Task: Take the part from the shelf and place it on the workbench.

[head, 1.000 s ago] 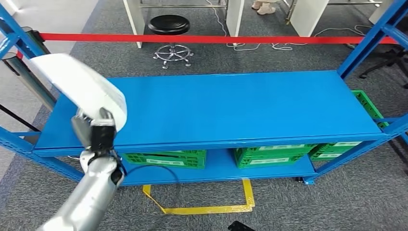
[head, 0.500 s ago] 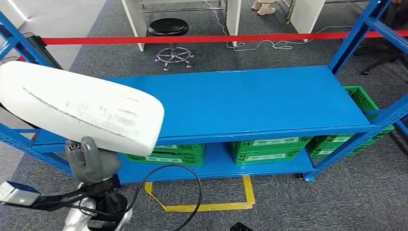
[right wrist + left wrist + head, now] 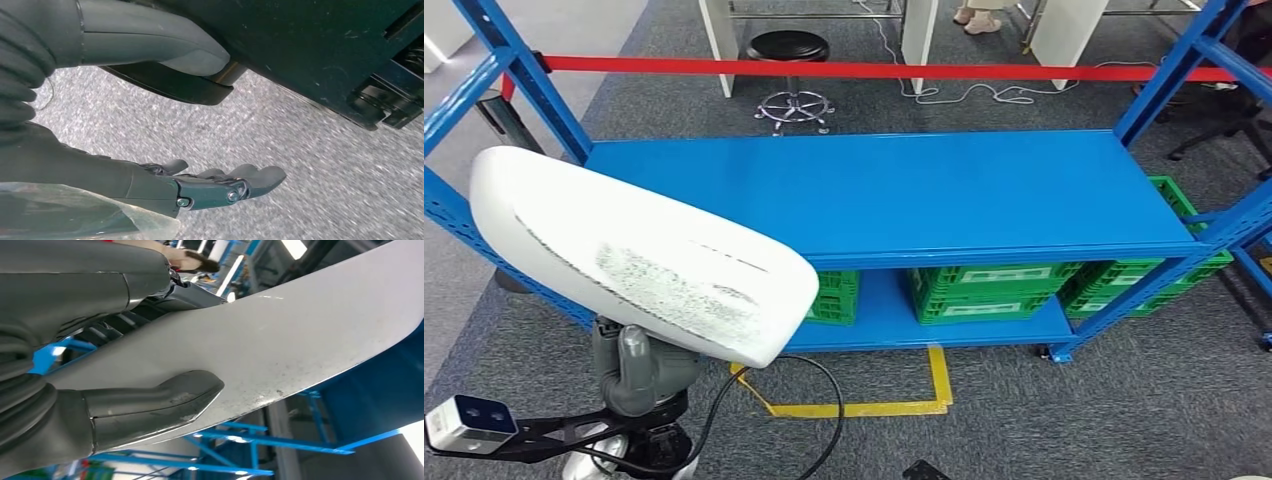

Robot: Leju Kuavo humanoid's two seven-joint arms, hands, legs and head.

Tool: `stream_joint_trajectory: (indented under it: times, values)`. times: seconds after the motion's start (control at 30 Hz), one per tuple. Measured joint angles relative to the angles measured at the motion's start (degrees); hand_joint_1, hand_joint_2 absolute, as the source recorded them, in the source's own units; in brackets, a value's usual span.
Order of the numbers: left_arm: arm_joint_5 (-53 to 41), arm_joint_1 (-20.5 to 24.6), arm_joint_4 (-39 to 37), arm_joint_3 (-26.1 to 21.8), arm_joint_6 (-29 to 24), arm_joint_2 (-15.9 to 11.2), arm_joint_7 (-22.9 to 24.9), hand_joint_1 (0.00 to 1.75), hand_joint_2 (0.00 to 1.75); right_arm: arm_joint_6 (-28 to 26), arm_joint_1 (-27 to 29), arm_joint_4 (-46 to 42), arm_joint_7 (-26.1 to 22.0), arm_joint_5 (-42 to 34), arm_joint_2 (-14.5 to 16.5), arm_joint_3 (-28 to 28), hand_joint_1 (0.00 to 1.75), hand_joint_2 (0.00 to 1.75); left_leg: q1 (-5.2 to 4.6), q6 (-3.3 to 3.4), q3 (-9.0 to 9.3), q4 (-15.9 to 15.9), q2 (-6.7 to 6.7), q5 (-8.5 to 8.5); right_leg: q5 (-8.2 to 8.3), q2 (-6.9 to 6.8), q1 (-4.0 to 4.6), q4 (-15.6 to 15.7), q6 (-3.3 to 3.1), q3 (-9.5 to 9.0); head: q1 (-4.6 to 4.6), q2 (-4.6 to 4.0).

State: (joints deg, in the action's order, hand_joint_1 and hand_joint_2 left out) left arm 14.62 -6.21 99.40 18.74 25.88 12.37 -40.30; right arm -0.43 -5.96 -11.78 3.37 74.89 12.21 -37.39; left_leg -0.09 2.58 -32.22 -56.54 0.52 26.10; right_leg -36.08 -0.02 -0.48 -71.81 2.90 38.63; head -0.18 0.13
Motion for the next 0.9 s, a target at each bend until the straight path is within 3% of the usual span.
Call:
stream_joint_trajectory:
  times: [0.03, 0.07, 0.13, 0.2, 0.27, 0.33, 0.37, 0.47, 0.5, 0.53, 0.57, 0.63, 0.7, 0.73, 0.83, 0.9]
  values:
    - [-0.19, -0.11, -0.25, -0.04, 0.33, 0.0, 0.0, 1.75, 1.75, 0.06, 0.07, 0.0, -0.17, -0.09, -0.04, -0.13, 0.0, 1.75, -0.02, -0.05, -0.92, -0.08, 0.0, -0.64, 0.3, 0.0, -0.01, -1.18, 0.09, -0.76, 0.02, 0.0]
    - [-0.35, -0.21, -0.45, -0.09, 0.62, 0.01, 0.0, 1.75, 1.75, 0.11, 0.2, 0.0, -0.29, -0.18, -0.07, -0.27, 0.0, 1.75, 0.0, -0.17, -1.8, -0.19, -0.01, -1.24, 1.62, 0.0, -0.05, -0.56, 0.16, -2.33, 0.04, 0.0]
    - [-0.66, -0.32, -0.67, -0.19, 1.03, 0.09, 0.0, 1.75, 1.75, 0.36, 0.61, 0.01, -0.66, -0.37, -0.09, -0.52, 0.0, 1.75, 0.01, -0.61, -3.31, -0.54, -0.09, -2.31, 4.27, 0.02, -0.2, 5.79, 0.22, -7.83, 0.05, 0.0]
    - [-1.1, -0.36, -0.73, -0.26, 1.07, 0.18, 0.0, 1.75, 1.75, 1.16, 1.08, 0.04, -1.82, -0.46, -0.02, -0.7, 0.0, 1.75, -0.11, -1.23, -4.28, -1.05, -0.15, -3.25, 3.96, 0.24, -0.18, 13.58, -0.13, -13.06, 0.09, 0.0]
    - [-1.84, -0.35, -0.75, -0.26, 0.59, 0.23, 0.01, 1.75, 1.75, 1.04, 1.42, 0.1, -2.5, -0.34, 0.7, -0.8, 0.0, 1.75, -0.13, -1.87, -4.78, -1.28, -0.09, -4.25, 2.93, 0.47, 0.07, 16.62, -0.86, -14.35, 0.11, 0.0]
    - [-2.46, -0.32, -0.8, -0.27, -0.09, 0.28, 0.02, 1.75, 1.75, -0.24, 1.54, 0.19, -1.84, -0.18, 2.09, -0.9, 0.0, 1.75, 0.1, -2.54, -5.23, -1.66, -0.11, -4.04, 3.4, 0.3, 0.06, 16.62, -1.94, -13.37, 0.12, 0.0]
    - [-2.55, -0.3, -0.84, -0.27, -0.4, 0.28, 0.02, 1.75, 1.75, -0.68, 1.56, 0.22, -1.52, -0.13, 2.78, -0.93, 0.0, 1.75, 0.2, -2.86, -5.56, -2.76, -0.16, -2.41, 3.91, 0.14, 0.01, 16.64, -2.51, -12.89, 0.06, 0.0]
    - [-2.03, -0.2, -1.02, -0.13, -1.09, 0.22, 0.02, 1.75, 1.75, -0.96, 1.55, 0.33, -1.29, -0.03, 3.9, -0.95, 0.0, 1.75, 0.35, -3.53, -6.93, -11.78, -0.22, 6.32, 5.74, -0.31, 0.08, 16.56, -3.4, -11.1, -0.19, 0.0]
    - [-1.8, -0.15, -1.11, -0.02, -1.24, 0.17, 0.03, 1.75, 1.75, -0.96, 1.46, 0.36, -1.23, -0.03, 4.0, -0.96, 0.0, 1.75, 0.38, -3.61, -7.05, -14.97, -0.22, 7.78, 6.37, -0.42, 0.17, 16.43, -3.47, -10.42, -0.22, 0.0]
    - [-1.62, -0.1, -1.23, 0.1, -1.35, 0.1, 0.03, 1.75, 1.75, -1.04, 1.34, 0.37, -1.15, 0.03, 4.03, -0.97, 0.0, 1.75, 0.39, -3.56, -6.67, -16.84, -0.23, 7.71, 6.97, -0.51, 0.27, 16.22, -3.47, -9.67, -0.23, 0.0]
    - [-1.49, -0.07, -1.33, 0.26, -1.42, 0.04, 0.03, 1.75, 1.75, -1.17, 1.22, 0.37, -1.06, 0.13, 4.03, -0.98, 0.0, 1.75, 0.37, -3.39, -5.56, -16.84, -0.23, 6.51, 7.51, -0.56, 0.38, 15.93, -3.47, -8.86, -0.24, 0.0]
    - [-1.3, 0.01, -1.41, 0.67, -1.51, -0.11, 0.03, 1.75, 1.75, -1.6, 0.99, 0.37, -0.98, 0.38, 4.12, -0.99, 0.0, 1.75, 0.17, -2.59, -0.94, -11.25, -0.26, 3.64, 8.41, -0.56, 0.6, 15.3, -3.41, -7.19, -0.22, 0.0]
    - [-1.24, 0.1, -1.41, 1.03, -1.51, -0.19, 0.03, 1.75, 1.75, -1.88, 0.87, 0.37, -0.98, 0.52, 4.27, -0.99, 0.0, 1.75, -0.15, -1.73, 3.78, -3.71, -0.28, 3.2, 9.16, -0.51, 0.78, 14.85, -3.07, -6.1, -0.19, 0.0]
    - [-1.22, 0.12, -1.41, 1.12, -1.5, -0.21, 0.03, 1.75, 1.75, -1.93, 0.84, 0.37, -0.98, 0.55, 4.33, -0.99, 0.0, 1.75, -0.32, -1.48, 4.89, -1.54, -0.28, 3.55, 9.58, -0.52, 0.77, 14.75, -2.81, -5.73, -0.2, 0.0]
    - [-1.28, 0.15, -1.45, 1.2, -1.14, -0.21, 0.03, 1.75, 1.75, -1.99, 0.79, 0.37, -1.03, 0.54, 4.31, -1.01, 0.0, 1.75, -0.27, -1.09, 4.68, 0.33, -0.13, 3.2, 9.96, -0.48, 0.74, 14.38, -1.75, -4.66, -0.17, 0.0]
    - [-1.58, 0.18, -1.53, 1.27, -0.72, -0.2, 0.03, 1.75, 1.75, -2.01, 0.72, 0.37, -1.12, 0.54, 4.26, -1.01, 0.0, 1.75, 0.05, -0.52, 3.52, 0.91, 0.07, 2.13, 6.41, -0.27, 0.71, 11.7, -1.1, -3.3, 0.02, 0.0]
